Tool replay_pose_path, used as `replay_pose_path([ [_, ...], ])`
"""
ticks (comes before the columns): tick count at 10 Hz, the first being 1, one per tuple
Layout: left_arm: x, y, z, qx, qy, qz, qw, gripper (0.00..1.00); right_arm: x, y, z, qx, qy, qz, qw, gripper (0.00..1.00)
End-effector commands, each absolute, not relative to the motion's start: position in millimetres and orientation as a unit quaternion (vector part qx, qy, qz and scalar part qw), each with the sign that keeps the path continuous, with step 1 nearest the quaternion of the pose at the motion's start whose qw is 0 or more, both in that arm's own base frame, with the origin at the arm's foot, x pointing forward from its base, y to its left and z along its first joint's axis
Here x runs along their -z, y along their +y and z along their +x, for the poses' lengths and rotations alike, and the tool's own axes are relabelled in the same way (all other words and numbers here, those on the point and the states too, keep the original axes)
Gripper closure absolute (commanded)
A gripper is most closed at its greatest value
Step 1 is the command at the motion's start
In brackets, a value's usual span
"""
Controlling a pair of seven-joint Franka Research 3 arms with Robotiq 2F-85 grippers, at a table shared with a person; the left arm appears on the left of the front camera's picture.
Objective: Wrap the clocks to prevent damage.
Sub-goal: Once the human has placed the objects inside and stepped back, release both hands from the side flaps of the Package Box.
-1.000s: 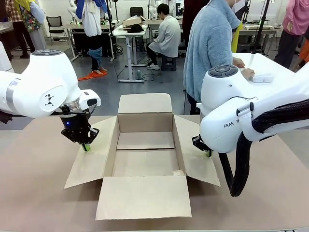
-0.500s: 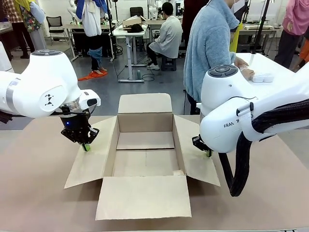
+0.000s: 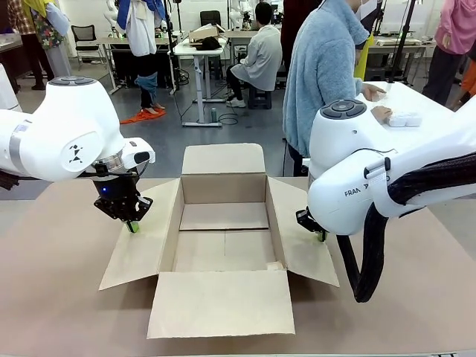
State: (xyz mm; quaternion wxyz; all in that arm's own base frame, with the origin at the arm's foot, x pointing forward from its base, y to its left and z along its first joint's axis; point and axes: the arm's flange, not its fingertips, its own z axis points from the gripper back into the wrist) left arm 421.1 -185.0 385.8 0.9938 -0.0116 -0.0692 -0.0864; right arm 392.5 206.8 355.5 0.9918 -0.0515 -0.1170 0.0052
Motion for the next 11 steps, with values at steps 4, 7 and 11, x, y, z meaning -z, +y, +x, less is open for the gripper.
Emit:
replay_pose_path([
  [4, -385.3, -183.4, 421.7, 0.088, -0.070, -0.007, 0.994, 0.99, -352.3, 207.9, 392.1, -0.006, -0.113, -0.054, 0.992, 0.99],
  [7, -385.3, -183.4, 421.7, 0.088, -0.070, -0.007, 0.994, 0.99, -352.3, 207.9, 392.1, -0.006, -0.113, -0.054, 0.992, 0.99],
  [11, -385.3, -183.4, 421.7, 0.088, -0.070, -0.007, 0.994, 0.99, -352.3, 207.9, 392.1, -0.006, -0.113, -0.054, 0.992, 0.99],
])
